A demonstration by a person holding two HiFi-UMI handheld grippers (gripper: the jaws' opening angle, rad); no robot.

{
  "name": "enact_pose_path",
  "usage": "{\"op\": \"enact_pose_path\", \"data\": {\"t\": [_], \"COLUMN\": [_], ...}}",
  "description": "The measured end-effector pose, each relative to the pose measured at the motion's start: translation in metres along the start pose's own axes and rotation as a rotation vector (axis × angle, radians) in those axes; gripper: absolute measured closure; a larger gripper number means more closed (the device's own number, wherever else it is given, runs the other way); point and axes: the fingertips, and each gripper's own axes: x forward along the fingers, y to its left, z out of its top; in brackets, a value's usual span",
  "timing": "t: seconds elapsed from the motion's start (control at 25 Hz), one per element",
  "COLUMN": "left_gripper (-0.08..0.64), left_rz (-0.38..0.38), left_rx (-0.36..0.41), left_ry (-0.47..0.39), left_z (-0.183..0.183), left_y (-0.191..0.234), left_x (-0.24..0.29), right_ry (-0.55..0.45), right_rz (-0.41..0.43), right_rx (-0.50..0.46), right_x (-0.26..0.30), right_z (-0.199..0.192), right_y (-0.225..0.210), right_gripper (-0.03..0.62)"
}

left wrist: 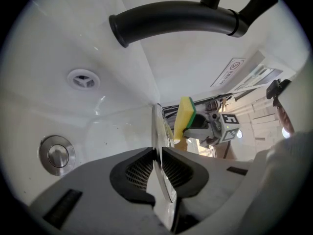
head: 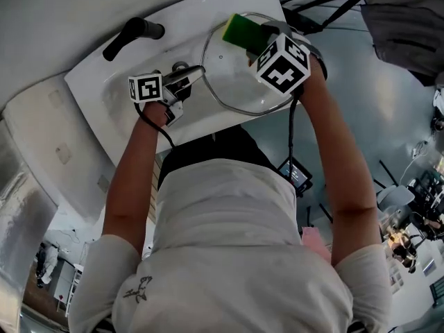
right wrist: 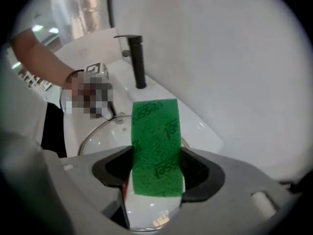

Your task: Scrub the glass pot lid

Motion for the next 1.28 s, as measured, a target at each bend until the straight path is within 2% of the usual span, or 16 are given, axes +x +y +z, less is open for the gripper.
{"op": "enact_pose_path", "data": {"t": [0.08,0.16,0.28,0.36,0.52,0.68,0.84,1.12,1.28], "left_gripper": [0.503,0.503,0.503,0.503,0.505,0.506,0.528,0.528,0.528], "left_rz": [0.0,0.001,0.001,-0.002,0.0,0.003,0.019,-0.002,0.005], "left_rx": [-0.001,-0.001,-0.004,-0.011,-0.012,0.005,0.031,-0.002,0.002], "left_ry": [-0.003,-0.005,-0.01,-0.02,-0.03,-0.018,-0.032,-0.03,-0.025], "left_z": [0.001,0.001,0.001,0.002,0.002,0.002,0.007,0.003,0.004], "left_y": [0.0,0.0,0.0,0.0,-0.001,-0.001,0.0,0.0,0.0], "left_x": [0.0,0.0,-0.001,-0.002,-0.003,-0.002,-0.005,-0.002,-0.002], "right_ry": [0.002,0.002,0.014,0.029,0.02,0.016,0.005,0.001,-0.013], "right_rz": [0.053,0.124,0.24,0.278,0.335,0.336,0.303,0.197,0.168], "right_rx": [-0.14,-0.23,-0.29,-0.291,-0.19,-0.112,-0.033,0.087,0.236], "right_x": [0.011,0.02,0.032,0.039,0.044,0.043,0.039,0.032,0.024], "right_z": [0.027,0.047,0.063,0.066,0.069,0.064,0.051,0.014,-0.022], "right_y": [0.026,0.057,0.1,0.11,0.099,0.08,0.054,0.004,-0.031], "right_gripper": [0.295,0.295,0.295,0.296,0.296,0.296,0.296,0.296,0.296]}}
